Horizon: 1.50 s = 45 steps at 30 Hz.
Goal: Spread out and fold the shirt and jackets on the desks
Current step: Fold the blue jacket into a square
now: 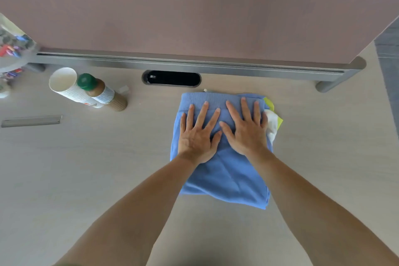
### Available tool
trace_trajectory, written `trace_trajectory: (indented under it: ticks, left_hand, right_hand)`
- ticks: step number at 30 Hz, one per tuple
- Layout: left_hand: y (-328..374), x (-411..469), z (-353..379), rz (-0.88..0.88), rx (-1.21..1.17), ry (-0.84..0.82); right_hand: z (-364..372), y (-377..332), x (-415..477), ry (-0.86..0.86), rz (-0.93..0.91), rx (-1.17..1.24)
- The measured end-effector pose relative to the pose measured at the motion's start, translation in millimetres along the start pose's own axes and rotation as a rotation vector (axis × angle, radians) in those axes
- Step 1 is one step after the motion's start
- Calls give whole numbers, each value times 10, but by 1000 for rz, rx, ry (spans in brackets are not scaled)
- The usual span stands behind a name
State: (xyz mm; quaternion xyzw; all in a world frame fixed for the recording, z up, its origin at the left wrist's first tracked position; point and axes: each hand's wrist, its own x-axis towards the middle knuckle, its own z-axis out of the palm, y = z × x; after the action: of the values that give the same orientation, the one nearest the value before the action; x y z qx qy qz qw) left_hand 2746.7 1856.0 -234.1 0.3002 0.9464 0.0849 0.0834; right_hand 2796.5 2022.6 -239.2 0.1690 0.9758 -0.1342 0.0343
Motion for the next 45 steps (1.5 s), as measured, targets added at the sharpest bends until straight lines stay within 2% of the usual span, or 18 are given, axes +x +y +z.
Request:
trace_trajectory:
  ticks: [4, 8, 12, 16, 21, 23, 25, 26, 27, 29, 31, 33, 36, 39, 41, 45]
  left_hand:
    - [-87, 134, 165, 21, 41, -22]
    - [-53, 239, 61, 42, 8, -36]
    - [-169, -185, 39, 68, -155, 162]
    - [-231, -480, 204, 61, -105, 162]
    - [-180, -369, 162, 42, -165, 205]
    - [-243, -360, 73, -165, -330, 155]
    - [-353, -311, -86, -525, -689, 74]
    - [-415, -281, -190, -651, -928, 49]
    - [-478, -264, -279, -726, -1149, 14]
    - [-558, -277, -452, -768, -1462, -123]
    - [-523, -308, -595, -733, -1566, -282]
    - [-463, -336, -605, -659, -1525, -393]
    - [-383, -445, -534, -546, -1317, -447]
    - [-287, -697, -445, -512, -1122, -389]
    - [-256, -896, -394, -524, -1087, -340]
    - [-296, -1314, -307, -464, -1051, -432]
  right_hand:
    - [198, 69, 48, -31, 59, 10]
    - [48, 50, 121, -64, 70, 79]
    - [20, 73, -467, 116, 42, 79]
    - [224, 143, -764, -21, 72, -62]
    - [144, 136, -663, 27, 85, 97]
    - [17, 182, -630, 81, 210, 406]
    - [-187, 255, -533, 62, 364, 678]
    - [-280, 304, -491, -6, 424, 721]
    - [-323, 368, -448, -81, 463, 749]
    - [-395, 467, -394, -161, 481, 794]
    - [-416, 527, -381, -163, 463, 865]
    - [-450, 496, -439, -215, 461, 1020]
    - [-471, 422, -653, -258, 457, 1129]
    - [-468, 356, -935, -258, 479, 1159]
    - [-442, 298, -1131, -253, 469, 1129]
    - [-366, 154, -1539, -266, 433, 1050]
